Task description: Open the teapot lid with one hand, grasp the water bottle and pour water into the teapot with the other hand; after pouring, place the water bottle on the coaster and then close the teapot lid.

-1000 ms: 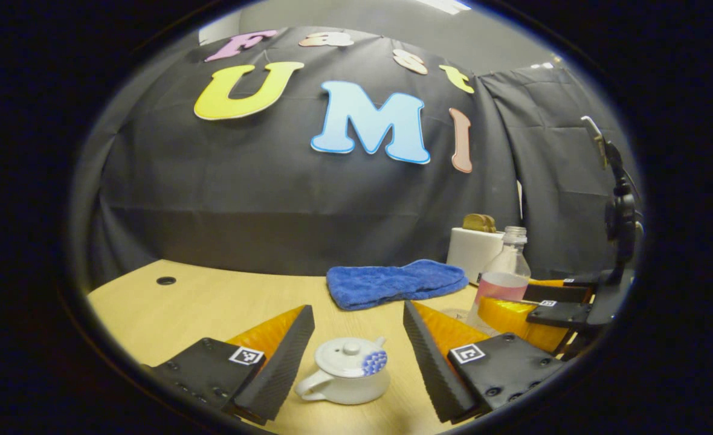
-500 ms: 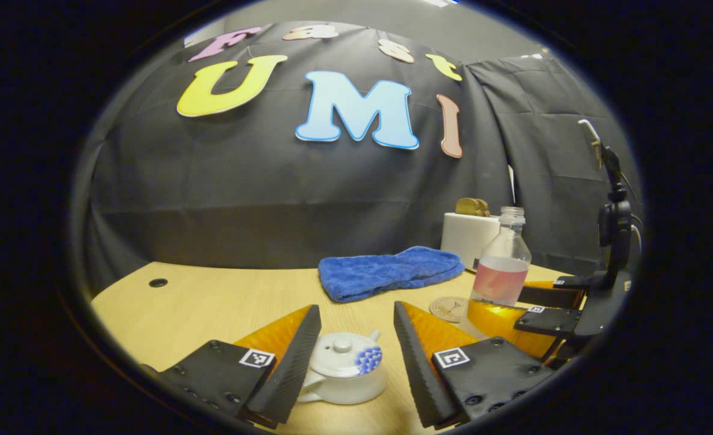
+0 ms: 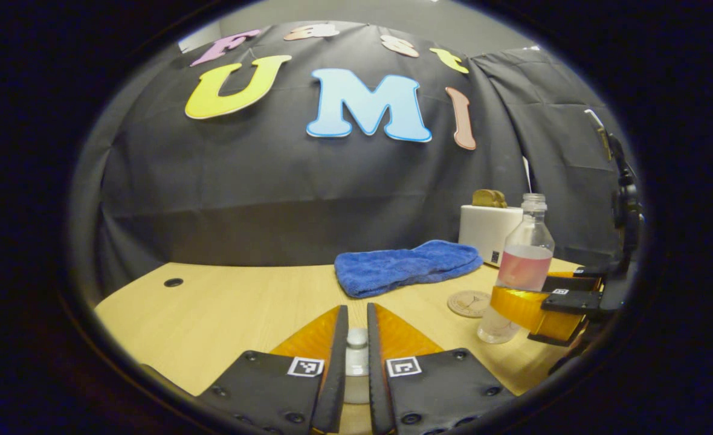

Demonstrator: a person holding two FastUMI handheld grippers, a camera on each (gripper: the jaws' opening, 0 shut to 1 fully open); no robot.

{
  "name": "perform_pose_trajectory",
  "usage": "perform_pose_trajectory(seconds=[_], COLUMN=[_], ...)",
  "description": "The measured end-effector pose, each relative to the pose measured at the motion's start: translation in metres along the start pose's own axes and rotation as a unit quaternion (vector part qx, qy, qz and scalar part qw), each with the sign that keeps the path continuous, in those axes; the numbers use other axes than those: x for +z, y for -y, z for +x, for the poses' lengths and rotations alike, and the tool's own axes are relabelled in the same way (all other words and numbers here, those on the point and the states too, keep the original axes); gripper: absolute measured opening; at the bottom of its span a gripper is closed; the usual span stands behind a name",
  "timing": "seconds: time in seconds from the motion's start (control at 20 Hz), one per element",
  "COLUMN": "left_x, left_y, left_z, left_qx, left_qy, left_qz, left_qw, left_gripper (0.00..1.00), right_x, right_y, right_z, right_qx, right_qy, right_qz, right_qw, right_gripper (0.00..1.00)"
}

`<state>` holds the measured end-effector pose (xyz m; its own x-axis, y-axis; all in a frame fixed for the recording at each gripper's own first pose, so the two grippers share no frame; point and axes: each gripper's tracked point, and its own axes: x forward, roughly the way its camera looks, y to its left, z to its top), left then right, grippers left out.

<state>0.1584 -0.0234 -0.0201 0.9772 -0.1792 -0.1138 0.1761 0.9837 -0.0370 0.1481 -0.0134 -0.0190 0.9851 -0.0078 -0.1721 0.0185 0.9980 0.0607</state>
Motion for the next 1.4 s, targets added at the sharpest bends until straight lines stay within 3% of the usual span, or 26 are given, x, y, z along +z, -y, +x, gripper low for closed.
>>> perform_pose_trajectory(seconds=[0.1, 0.15, 0.3, 0.4, 0.65, 1.05, 1.25, 1.4], left_x=[0.002, 0.0, 0.001, 0.006, 0.019, 0.035, 0.034, 0.025], left_y=[-0.003, -0.001, -0.004, -0.003, -0.007, -0.038, -0.071, -0.089], left_z=[0.004, -0.001, 0.001, -0.004, -0.011, -0.03, -0.035, -0.033], left_qx=[0.009, 0.004, 0.002, -0.002, -0.001, 0.011, 0.026, 0.026], left_qy=[0.005, 0.003, 0.01, 0.018, 0.039, 0.059, 0.06, 0.049], left_qz=[-0.005, -0.006, -0.017, -0.027, -0.037, -0.066, -0.087, -0.114], left_qw=[1.0, 1.0, 1.0, 0.999, 0.999, 0.996, 0.994, 0.992], left_gripper=[0.22, 0.17, 0.17, 0.11, 0.11, 0.12, 0.12, 0.12], right_x=[0.001, 0.001, 0.001, 0.001, 0.001, 0.005, 0.004, -0.002], right_y=[0.001, 0.0, -0.001, -0.001, -0.002, -0.007, -0.023, -0.038], right_z=[0.0, 0.0, 0.0, -0.001, -0.002, -0.009, -0.013, -0.015], right_qx=[-0.005, -0.006, -0.005, -0.004, -0.001, -0.018, -0.031, -0.032], right_qy=[0.004, 0.004, 0.005, 0.004, 0.006, 0.022, 0.023, 0.015], right_qz=[-0.007, -0.01, -0.012, -0.012, -0.022, -0.102, -0.203, -0.315], right_qw=[1.0, 1.0, 1.0, 1.0, 1.0, 0.994, 0.978, 0.949], right_gripper=[0.8, 0.77, 0.77, 0.76, 0.75, 0.75, 0.75, 0.75])
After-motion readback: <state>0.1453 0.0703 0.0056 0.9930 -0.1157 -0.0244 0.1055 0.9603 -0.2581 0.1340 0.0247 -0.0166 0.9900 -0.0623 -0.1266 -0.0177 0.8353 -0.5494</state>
